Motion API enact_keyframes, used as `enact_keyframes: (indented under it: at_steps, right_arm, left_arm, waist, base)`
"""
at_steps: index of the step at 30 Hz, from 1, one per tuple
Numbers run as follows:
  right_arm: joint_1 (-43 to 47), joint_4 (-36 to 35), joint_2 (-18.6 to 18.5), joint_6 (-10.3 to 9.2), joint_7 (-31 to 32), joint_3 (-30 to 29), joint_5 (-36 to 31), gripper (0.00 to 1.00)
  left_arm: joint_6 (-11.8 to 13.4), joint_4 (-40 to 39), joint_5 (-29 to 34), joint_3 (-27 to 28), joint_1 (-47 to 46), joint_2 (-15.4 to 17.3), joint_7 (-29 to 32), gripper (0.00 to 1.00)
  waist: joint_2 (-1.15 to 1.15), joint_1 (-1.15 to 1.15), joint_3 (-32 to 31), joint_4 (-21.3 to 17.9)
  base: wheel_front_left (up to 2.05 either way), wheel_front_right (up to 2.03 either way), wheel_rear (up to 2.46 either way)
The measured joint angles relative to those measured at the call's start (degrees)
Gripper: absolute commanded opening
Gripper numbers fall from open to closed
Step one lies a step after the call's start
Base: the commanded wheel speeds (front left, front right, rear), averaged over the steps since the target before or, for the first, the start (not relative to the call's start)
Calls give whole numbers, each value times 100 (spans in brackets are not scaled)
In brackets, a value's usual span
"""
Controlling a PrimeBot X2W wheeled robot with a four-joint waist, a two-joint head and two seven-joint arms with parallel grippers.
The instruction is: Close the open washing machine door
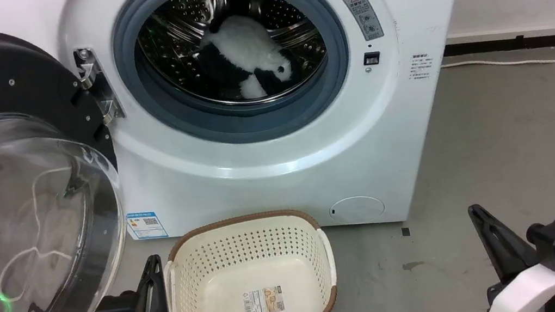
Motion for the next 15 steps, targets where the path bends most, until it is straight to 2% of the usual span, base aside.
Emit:
enact_keyframes:
  at_steps: [15]
  right_arm:
    - [0, 0, 0, 0, 0, -1, -1, 0]
  left_arm:
    - [0, 0, 0, 1, 0, 0, 0, 0]
  waist:
    - [0, 0, 0, 0]
  base:
    - [0, 0, 0]
